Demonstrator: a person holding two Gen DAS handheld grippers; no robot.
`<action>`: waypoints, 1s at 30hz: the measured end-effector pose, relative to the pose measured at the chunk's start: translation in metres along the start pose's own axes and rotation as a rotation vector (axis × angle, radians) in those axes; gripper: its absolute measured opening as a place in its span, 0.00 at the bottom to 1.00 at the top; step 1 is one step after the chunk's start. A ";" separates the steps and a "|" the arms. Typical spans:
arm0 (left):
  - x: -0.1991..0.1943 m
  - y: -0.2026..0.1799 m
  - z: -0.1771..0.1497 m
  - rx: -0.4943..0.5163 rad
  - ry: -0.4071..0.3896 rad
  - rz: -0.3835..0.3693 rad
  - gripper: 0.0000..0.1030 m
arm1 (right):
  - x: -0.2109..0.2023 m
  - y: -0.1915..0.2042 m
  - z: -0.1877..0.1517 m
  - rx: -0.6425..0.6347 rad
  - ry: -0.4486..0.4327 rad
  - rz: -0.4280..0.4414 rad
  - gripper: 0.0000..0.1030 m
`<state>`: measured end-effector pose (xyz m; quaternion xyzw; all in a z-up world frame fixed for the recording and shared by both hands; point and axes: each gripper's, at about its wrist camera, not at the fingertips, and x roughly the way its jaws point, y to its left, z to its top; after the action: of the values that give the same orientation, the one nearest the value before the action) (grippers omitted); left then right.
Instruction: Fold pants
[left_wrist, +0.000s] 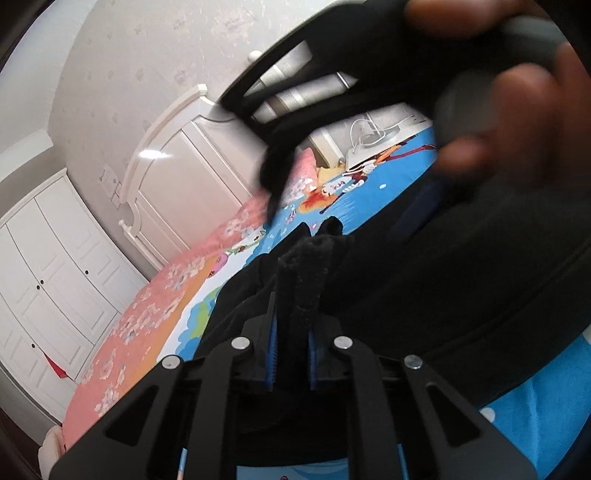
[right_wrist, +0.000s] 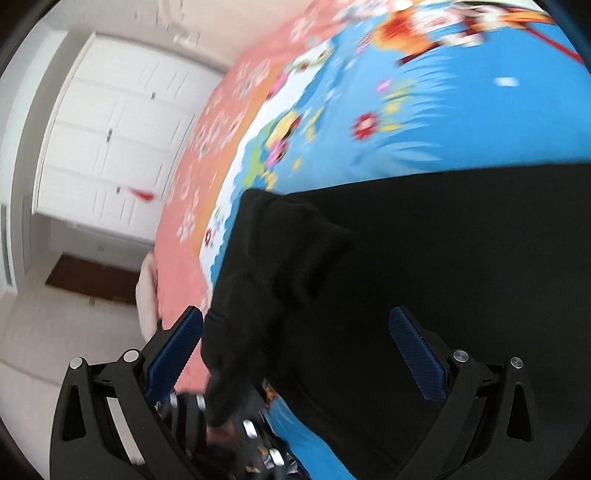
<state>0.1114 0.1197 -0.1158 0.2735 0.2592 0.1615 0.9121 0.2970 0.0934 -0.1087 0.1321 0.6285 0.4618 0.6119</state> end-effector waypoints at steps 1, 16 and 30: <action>-0.002 -0.001 0.000 0.007 -0.005 -0.001 0.11 | 0.006 0.001 0.004 -0.001 0.003 0.004 0.90; -0.035 -0.103 0.042 0.225 -0.194 -0.128 0.11 | -0.094 -0.063 -0.029 -0.044 -0.142 -0.159 0.26; -0.028 -0.099 0.051 0.089 -0.104 -0.372 0.35 | -0.093 -0.095 -0.050 -0.102 -0.220 -0.281 0.21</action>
<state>0.1324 0.0075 -0.1264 0.2690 0.2645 -0.0357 0.9254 0.3105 -0.0468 -0.1283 0.0615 0.5457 0.3860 0.7413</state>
